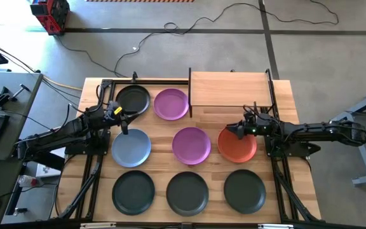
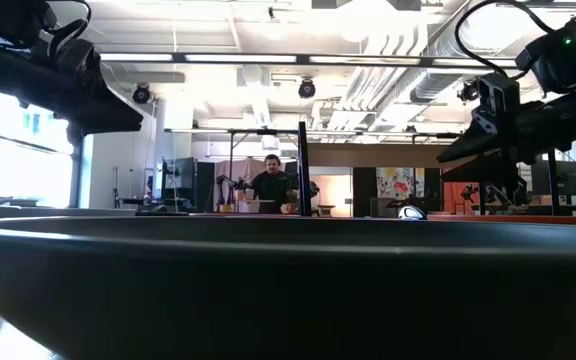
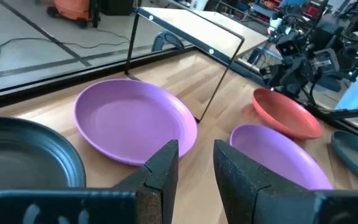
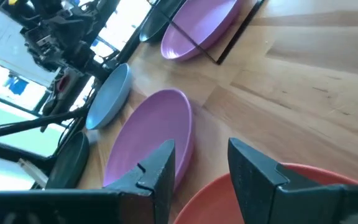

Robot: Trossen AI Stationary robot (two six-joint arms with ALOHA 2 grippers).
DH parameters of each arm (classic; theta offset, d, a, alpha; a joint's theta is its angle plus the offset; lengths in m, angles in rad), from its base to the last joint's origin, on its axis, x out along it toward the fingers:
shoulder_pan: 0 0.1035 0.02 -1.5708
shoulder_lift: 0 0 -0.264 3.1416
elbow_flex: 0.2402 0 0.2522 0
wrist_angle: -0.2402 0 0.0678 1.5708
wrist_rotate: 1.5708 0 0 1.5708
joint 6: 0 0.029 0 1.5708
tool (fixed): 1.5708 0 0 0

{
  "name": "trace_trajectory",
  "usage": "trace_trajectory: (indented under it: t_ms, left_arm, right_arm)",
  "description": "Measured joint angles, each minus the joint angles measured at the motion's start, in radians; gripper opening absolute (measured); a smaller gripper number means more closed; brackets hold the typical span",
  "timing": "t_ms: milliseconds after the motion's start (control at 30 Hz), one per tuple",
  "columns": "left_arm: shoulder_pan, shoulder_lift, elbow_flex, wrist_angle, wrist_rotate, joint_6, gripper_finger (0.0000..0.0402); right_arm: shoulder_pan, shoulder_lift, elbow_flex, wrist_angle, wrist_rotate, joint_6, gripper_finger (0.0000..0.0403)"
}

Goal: Place and stack plates onto a shelf
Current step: Put the orange plate on the shelf

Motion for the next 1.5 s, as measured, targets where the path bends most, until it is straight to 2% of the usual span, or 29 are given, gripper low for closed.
trace_trajectory:
  t_ms: [133,400,500,600,700,800,900,967,1033,1133,1267,1400,1500]
  left_arm:
    - [0.000,0.000,0.000,0.000,0.000,-0.001,0.0090]
    - [0.000,0.000,0.000,0.020,-0.024,-0.003,0.0090]
    - [0.000,0.000,0.000,0.130,-0.024,-0.004,0.0090]
    - [0.000,0.003,0.015,0.281,-0.037,-0.042,0.0090]
    - [0.000,0.017,0.073,0.353,-0.065,-0.060,0.0090]
    - [0.000,0.047,0.162,0.352,-0.082,-0.009,0.0090]
    - [0.000,0.095,0.256,0.348,-0.114,0.063,0.0090]
    - [0.000,0.134,0.316,0.335,-0.150,0.115,0.0090]
    - [0.000,0.171,0.375,0.300,-0.188,0.161,0.0090]
    - [0.000,0.223,0.460,0.212,-0.243,0.214,0.0090]
    - [0.000,0.279,0.549,0.073,-0.315,0.207,0.0090]
    - [0.000,0.310,0.602,-0.021,-0.376,0.169,0.0090]
    - [0.000,0.320,0.618,-0.064,-0.416,0.155,0.0090]
  right_arm:
    - [0.000,0.000,0.000,-0.013,0.070,-0.013,0.0131]
    - [0.000,0.000,0.000,-0.018,0.117,0.052,0.0131]
    - [0.000,0.000,0.000,0.056,0.123,0.051,0.0131]
    - [0.000,0.000,0.006,0.215,0.150,0.031,0.0131]
    - [0.000,0.000,0.071,0.308,0.159,-0.039,0.0131]
    - [0.000,0.000,0.192,0.265,0.156,-0.171,0.0131]
    - [-0.001,0.000,0.356,0.081,0.156,-0.349,0.0131]
    - [-0.001,0.000,0.485,-0.139,0.161,-0.426,0.0131]
    - [-0.001,0.007,0.618,-0.385,0.204,-0.435,0.0131]
    - [-0.001,0.031,0.816,-0.737,0.273,-0.364,0.0131]
    - [-0.001,0.082,1.036,-1.086,0.328,-0.187,0.0131]
    - [-0.001,0.135,1.176,-1.313,0.326,0.008,0.0131]
    - [-0.001,0.168,1.219,-1.430,0.283,0.128,0.0131]
